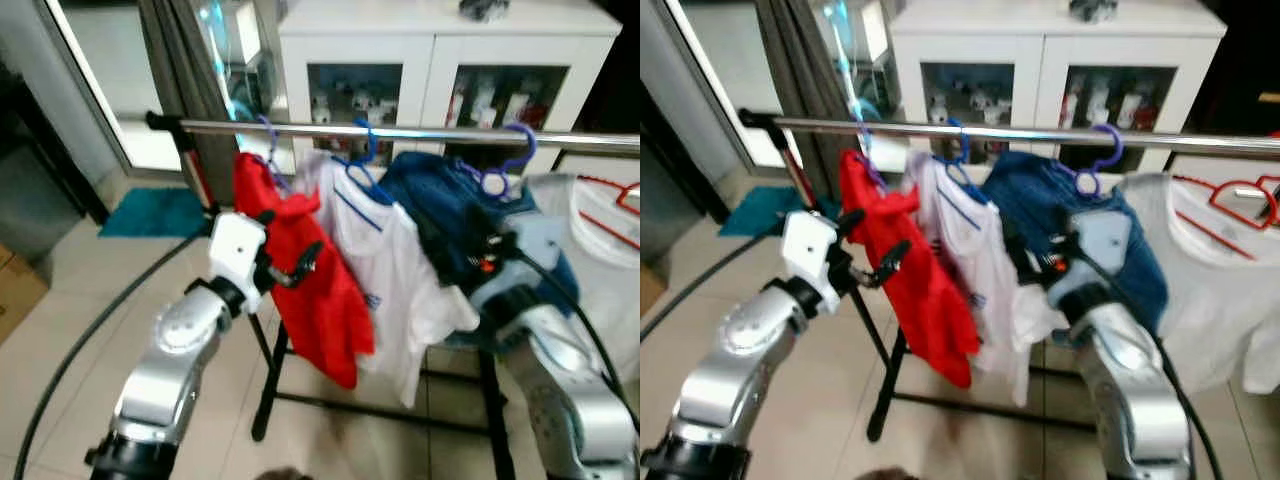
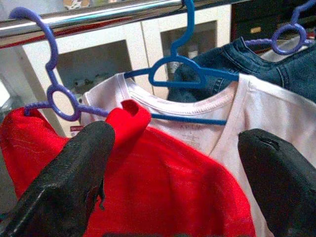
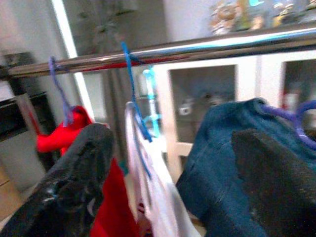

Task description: Hang hanger

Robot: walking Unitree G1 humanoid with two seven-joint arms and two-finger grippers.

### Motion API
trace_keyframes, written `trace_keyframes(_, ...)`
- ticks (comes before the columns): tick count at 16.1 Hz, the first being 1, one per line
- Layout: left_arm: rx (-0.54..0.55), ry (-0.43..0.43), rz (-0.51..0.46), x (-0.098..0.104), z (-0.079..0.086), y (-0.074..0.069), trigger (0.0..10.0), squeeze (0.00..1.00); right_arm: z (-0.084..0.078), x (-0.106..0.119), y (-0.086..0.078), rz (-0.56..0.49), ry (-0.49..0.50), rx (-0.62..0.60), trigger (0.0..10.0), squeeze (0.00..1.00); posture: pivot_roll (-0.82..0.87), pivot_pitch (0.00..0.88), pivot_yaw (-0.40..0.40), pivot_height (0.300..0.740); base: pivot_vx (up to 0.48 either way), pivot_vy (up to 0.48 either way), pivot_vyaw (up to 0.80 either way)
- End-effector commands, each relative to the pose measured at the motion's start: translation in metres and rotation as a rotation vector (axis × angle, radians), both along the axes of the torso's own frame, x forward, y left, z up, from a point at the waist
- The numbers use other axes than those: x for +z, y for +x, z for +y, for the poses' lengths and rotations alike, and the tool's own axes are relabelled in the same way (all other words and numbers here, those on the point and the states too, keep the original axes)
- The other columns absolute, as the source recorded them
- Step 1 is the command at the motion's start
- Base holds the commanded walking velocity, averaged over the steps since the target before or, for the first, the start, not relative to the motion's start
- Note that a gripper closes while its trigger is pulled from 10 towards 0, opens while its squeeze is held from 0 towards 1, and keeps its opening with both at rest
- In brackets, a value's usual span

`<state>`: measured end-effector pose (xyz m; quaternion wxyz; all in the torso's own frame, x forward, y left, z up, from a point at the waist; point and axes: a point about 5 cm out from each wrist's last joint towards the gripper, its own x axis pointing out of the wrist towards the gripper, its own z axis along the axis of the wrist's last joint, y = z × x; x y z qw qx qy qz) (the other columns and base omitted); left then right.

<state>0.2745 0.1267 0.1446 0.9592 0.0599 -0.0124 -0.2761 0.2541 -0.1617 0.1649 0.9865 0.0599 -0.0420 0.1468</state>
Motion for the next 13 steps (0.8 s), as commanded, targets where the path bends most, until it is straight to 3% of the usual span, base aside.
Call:
trace_keyframes(1,0.025,0.021,-0.005,0.001,0.005,0.0,10.0,0.0,0.002,0.004,0.0,-0.011,0.02,-0.002,10.0,1.0,-0.05,0.0,0.082,0.74,0.0,0.0,0.0)
trace_keyframes(5,0.06,0.032,-0.016,-0.001,0.005,0.001,10.0,0.0,0.005,-0.001,0.001,0.013,0.026,-0.015,10.0,1.0,-0.05,0.0,0.075,0.74,0.0,-0.067,0.0)
trace_keyframes(8,0.066,0.028,-0.015,-0.001,0.004,0.001,10.0,0.0,0.005,0.0,0.002,-0.03,-0.04,-0.022,10.0,1.0,-0.05,0.0,0.068,0.74,0.0,-0.48,0.0)
trace_keyframes(9,0.066,0.034,-0.018,-0.001,0.004,0.002,10.0,0.0,0.007,-0.002,0.002,-0.005,-0.005,0.012,10.0,1.0,-0.05,0.0,0.068,0.74,0.0,-0.48,0.0)
trace_keyframes(13,0.072,0.029,-0.024,0.0,0.004,0.004,10.0,0.0,0.012,0.0,0.008,-0.012,-0.027,0.022,10.0,1.0,-0.06,0.0,0.064,0.74,0.0,-0.48,0.0)
